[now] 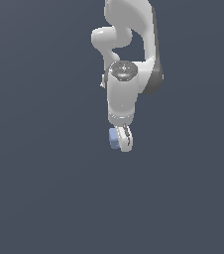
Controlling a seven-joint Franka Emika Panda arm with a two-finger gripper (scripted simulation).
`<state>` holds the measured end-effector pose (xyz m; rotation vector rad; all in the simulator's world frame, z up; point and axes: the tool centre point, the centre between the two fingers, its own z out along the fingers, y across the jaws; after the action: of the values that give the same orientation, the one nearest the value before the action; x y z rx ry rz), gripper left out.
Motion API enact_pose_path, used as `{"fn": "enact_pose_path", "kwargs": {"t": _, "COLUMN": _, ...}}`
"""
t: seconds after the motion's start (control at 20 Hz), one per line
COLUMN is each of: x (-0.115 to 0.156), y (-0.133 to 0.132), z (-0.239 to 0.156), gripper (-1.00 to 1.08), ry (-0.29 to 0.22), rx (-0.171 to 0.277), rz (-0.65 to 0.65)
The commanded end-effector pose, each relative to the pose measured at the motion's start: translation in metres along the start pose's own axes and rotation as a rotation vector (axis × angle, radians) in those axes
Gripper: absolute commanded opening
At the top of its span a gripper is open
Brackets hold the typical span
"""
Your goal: Pick up the object and move it to a goal position.
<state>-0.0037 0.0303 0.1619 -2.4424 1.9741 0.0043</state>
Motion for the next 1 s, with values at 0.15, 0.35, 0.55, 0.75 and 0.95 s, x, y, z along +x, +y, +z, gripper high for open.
{"fn": "enact_pose_path", "kwargs": {"t": 0.15, "x": -0.046, "y": 0.022, "z": -0.041, "gripper": -1.0, "ry": 0.001, "rx": 0.001, "rz": 0.0}}
{"fn": "enact_pose_path", "kwargs": {"t": 0.35, "x": -0.081, "y": 0.038, "z": -0.073, "gripper": -1.0, "ry": 0.002, "rx": 0.001, "rz": 0.0}}
{"fn": "enact_pose_path", "kwargs": {"t": 0.55, "x": -0.114, "y": 0.053, "z": -0.103, "gripper": -1.0, "ry": 0.004, "rx": 0.001, "rz": 0.0}}
{"fn": "enact_pose_path", "kwargs": {"t": 0.75, "x": -0.144, "y": 0.066, "z": -0.131, "gripper": -1.0, "ry": 0.006, "rx": 0.002, "rz": 0.001}}
{"fn": "enact_pose_path", "kwargs": {"t": 0.95, "x": -0.17, "y": 0.076, "z": -0.154, "gripper": -1.0, "ry": 0.006, "rx": 0.002, "rz": 0.001}}
